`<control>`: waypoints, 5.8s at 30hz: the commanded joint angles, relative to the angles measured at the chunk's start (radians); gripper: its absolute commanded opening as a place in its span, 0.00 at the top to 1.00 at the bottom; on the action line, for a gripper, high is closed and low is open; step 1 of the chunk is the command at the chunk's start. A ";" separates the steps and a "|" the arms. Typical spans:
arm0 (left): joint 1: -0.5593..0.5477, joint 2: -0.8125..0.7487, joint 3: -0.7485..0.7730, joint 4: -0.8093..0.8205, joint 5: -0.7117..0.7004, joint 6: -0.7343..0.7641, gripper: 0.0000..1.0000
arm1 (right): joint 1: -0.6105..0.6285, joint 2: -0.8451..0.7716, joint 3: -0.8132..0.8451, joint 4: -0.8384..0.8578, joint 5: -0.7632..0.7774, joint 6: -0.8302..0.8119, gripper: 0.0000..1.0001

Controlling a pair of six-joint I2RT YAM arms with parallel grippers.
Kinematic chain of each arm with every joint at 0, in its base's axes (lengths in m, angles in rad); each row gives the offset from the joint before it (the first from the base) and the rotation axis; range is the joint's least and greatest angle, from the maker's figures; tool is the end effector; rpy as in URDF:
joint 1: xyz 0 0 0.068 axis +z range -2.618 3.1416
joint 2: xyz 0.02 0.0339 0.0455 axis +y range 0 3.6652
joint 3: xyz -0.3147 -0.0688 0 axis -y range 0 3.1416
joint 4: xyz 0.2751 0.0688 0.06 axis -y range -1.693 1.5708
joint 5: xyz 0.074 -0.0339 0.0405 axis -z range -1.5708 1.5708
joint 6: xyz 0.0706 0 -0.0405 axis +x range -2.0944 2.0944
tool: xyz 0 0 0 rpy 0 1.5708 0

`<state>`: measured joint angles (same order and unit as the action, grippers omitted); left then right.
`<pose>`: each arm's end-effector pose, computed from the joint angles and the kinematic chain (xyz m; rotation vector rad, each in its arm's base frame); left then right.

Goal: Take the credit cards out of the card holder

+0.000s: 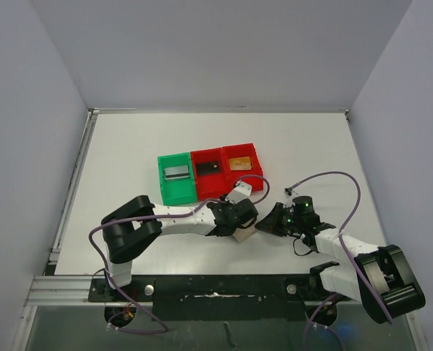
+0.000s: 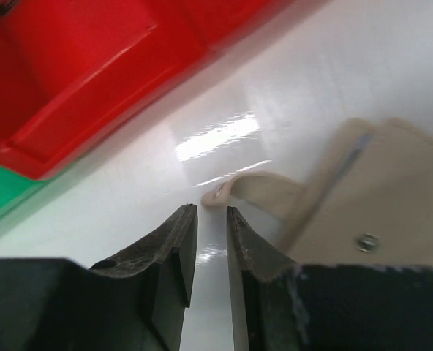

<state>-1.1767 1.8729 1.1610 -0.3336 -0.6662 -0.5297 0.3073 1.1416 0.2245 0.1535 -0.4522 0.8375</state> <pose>0.2039 -0.3766 0.1676 0.5305 2.2580 0.0576 0.1844 0.0909 0.1227 0.4167 2.4690 1.0582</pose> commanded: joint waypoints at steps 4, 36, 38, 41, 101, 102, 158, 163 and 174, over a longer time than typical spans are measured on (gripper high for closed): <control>0.033 -0.039 -0.014 -0.058 -0.094 0.016 0.78 | -0.004 -0.012 0.013 -0.014 0.003 -0.029 1.00; 0.057 -0.138 -0.074 0.112 0.365 0.113 0.36 | -0.017 -0.028 0.117 -0.235 -0.121 -0.147 1.00; 0.057 -0.130 -0.067 0.111 0.341 0.122 0.37 | -0.021 -0.017 0.121 -0.265 -0.123 -0.163 1.00; 0.061 -0.127 -0.072 0.132 0.329 0.130 0.37 | -0.028 -0.004 0.118 -0.273 -0.135 -0.168 1.00; 0.212 -0.505 -0.309 0.316 0.717 -0.251 1.00 | 0.063 0.147 0.317 -0.246 -0.056 0.051 0.35; 0.204 -0.503 -0.307 0.321 0.731 -0.259 1.00 | 0.064 0.149 0.316 -0.245 -0.046 0.053 0.35; 0.161 -0.794 -0.727 0.135 0.465 -0.503 1.00 | 0.330 0.165 0.377 -0.333 0.129 0.062 0.52; 0.162 -0.792 -0.718 0.126 0.462 -0.494 1.00 | 0.342 0.193 0.387 -0.327 0.119 0.058 0.56; 0.163 -0.765 -0.705 0.140 0.478 -0.488 1.00 | 0.360 0.244 0.405 -0.309 0.085 0.036 0.68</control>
<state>-1.0138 1.0981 0.4210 -0.2333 -0.1974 -1.0286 0.6498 1.3869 0.5854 -0.1905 -0.3454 0.8944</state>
